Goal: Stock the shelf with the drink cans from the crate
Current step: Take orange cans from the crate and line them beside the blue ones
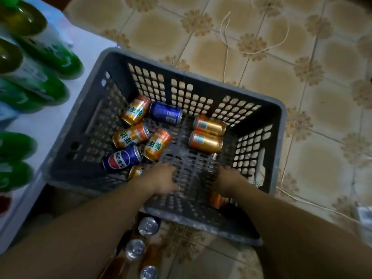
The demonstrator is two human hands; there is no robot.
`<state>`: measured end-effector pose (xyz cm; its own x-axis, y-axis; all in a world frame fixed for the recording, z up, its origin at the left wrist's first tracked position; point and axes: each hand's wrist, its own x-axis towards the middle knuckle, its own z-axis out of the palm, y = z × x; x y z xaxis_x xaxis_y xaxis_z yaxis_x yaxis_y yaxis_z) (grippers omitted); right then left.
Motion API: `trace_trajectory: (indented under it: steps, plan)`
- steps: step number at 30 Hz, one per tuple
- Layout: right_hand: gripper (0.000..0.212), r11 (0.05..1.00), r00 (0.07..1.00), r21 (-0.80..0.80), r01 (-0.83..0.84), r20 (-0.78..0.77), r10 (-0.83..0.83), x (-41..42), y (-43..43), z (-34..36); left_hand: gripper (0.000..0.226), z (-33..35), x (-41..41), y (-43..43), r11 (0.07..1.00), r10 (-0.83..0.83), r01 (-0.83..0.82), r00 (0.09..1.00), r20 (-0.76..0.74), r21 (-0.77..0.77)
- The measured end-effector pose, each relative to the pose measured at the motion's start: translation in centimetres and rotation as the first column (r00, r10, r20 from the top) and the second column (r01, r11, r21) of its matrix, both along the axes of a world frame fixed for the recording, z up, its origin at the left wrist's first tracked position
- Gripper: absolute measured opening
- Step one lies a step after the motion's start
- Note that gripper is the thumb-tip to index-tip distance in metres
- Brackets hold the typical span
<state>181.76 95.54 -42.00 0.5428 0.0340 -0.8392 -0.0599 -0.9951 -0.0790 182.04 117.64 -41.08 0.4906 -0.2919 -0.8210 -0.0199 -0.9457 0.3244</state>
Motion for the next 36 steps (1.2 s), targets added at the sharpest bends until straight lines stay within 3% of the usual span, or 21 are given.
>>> trace_trajectory:
  steps: [3,6,12,16,21,24,27,32,34,36]
  plan:
    - [0.077,0.993,0.999,-0.115,0.022,-0.021,-0.025,-0.9,0.1,-3.1,0.08,-2.7,0.5,0.4,1.0,-0.011,0.011,0.998,-0.062,-0.008]
    - [0.069,0.99,0.995,-0.104,0.096,0.0,-0.097,-1.1,0.2,-5.0,0.084,-3.9,0.5,0.2,0.997,0.052,-0.06,0.984,-0.169,-0.042]
    - [0.071,0.949,0.958,0.137,0.284,-0.011,-0.285,-0.5,1.0,-2.9,0.087,-3.7,-0.8,-0.1,0.975,0.173,-0.208,0.934,-0.313,-0.081]
    - [0.078,0.81,0.863,0.367,0.457,0.036,-0.504,-0.8,2.5,1.8,0.081,0.1,-1.0,0.0,0.919,0.318,-0.365,0.91,-0.265,-0.15]
    - [0.032,0.548,0.704,0.655,0.521,0.034,-0.71,0.1,6.2,11.2,0.084,9.2,-2.2,1.4,0.723,0.554,-0.584,0.809,-0.195,-0.37]
    - [0.049,0.425,0.646,0.758,0.494,0.007,-0.763,0.2,8.7,17.9,0.09,15.8,-3.1,3.4,0.628,0.654,-0.607,0.751,-0.094,-0.486]
    - [0.059,0.344,0.622,0.856,0.386,0.034,-0.782,-0.7,11.3,25.2,0.081,23.0,-4.6,5.5,0.536,0.744,-0.589,0.668,0.009,-0.605]
    - [0.074,0.26,0.697,0.93,0.259,0.007,-0.717,-4.1,17.2,36.1,0.061,34.1,-9.2,9.5,0.401,0.874,-0.554,0.47,0.122,-0.73]
    - [0.068,0.284,0.764,0.936,0.207,0.027,-0.644,-5.6,19.6,40.3,0.057,37.7,-11.8,11.8,0.34,0.9,-0.574,0.428,0.081,-0.745]
    - [0.059,0.271,0.833,0.948,0.167,0.012,-0.553,-7.4,21.8,44.3,0.055,41.2,-14.8,14.2,0.19,0.929,-0.612,0.365,-0.061,-0.768]
